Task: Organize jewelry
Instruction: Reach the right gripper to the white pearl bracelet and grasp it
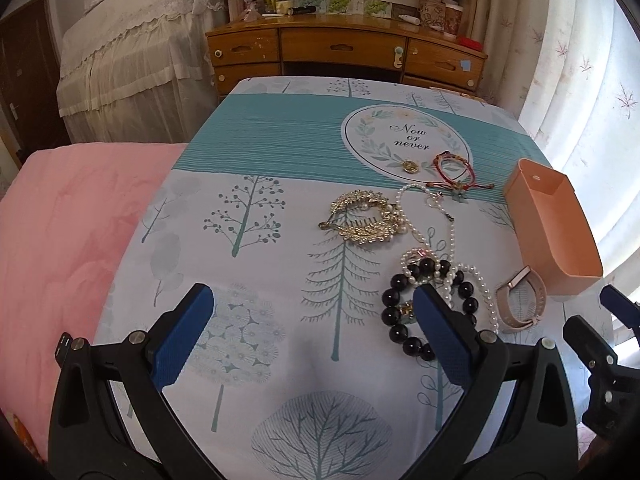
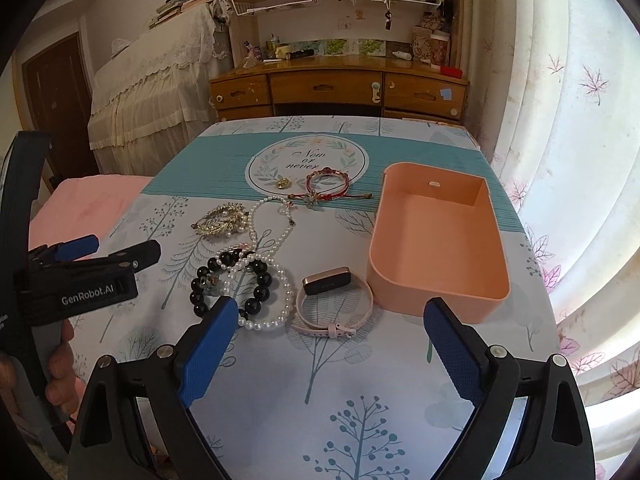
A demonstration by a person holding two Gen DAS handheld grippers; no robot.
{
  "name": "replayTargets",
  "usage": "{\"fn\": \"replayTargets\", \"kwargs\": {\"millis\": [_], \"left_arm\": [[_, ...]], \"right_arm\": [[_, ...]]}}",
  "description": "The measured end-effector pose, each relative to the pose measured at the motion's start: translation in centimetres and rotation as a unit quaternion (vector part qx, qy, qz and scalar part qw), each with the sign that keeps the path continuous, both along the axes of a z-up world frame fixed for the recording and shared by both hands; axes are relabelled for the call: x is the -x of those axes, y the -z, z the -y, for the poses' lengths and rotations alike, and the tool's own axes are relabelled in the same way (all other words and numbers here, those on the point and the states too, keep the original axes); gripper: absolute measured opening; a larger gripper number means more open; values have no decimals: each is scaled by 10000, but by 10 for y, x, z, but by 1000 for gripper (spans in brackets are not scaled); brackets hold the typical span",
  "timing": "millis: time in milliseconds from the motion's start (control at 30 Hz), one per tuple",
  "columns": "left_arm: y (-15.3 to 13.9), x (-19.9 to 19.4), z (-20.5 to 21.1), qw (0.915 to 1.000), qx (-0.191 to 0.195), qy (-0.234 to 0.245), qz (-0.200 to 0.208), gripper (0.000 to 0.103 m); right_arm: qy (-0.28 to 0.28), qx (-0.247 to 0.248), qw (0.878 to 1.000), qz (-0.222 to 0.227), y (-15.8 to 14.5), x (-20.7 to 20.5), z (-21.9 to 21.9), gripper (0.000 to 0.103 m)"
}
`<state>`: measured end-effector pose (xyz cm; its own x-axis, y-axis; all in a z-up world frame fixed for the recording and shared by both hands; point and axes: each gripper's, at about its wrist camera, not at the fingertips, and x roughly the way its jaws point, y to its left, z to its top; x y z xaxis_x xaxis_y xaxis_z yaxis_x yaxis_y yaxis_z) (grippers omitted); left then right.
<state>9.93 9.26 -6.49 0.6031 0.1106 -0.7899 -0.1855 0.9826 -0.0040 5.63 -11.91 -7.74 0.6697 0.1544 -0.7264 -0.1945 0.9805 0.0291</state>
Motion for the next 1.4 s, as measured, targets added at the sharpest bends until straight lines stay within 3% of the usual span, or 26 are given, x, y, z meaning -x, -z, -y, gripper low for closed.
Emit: {"fn": "replayTargets", "kwargs": {"millis": [67,367,500,600,667,833,1100,1200,1400], "left_arm": [[3,-5,-9,10000,47,30,-81,99],[29,-16,2,9960,-2,676,-579,95],[40,-22,9,9938,57,777,-789,81],[43,-24,7,9929,150,779,-881,79],[45,-24,5,9926,161,767,-925,79],[46,-25,1,9914,277,807,-990,76],[49,-35,5,9871,475,1046,-1111,76],[50,-41,7,9859,531,1091,-1155,76],[50,-39,18,9807,556,1401,-1242,74]], "right_arm": [[-29,-44,9998,-177,6,-9,-2,76],[-297,-373,9959,-769,34,-30,-10,64],[-835,-383,9925,-800,37,-30,-29,59],[-1367,-255,9866,-859,41,-31,-50,50],[-1617,-170,9824,-918,46,-33,-62,39],[-1893,26,9768,-1003,57,-38,-82,33],[-2024,254,9726,-1111,75,-47,-93,25],[-2022,206,9723,-1156,79,-50,-93,7],[-1792,-359,9784,-965,65,-51,-70,8]]}}
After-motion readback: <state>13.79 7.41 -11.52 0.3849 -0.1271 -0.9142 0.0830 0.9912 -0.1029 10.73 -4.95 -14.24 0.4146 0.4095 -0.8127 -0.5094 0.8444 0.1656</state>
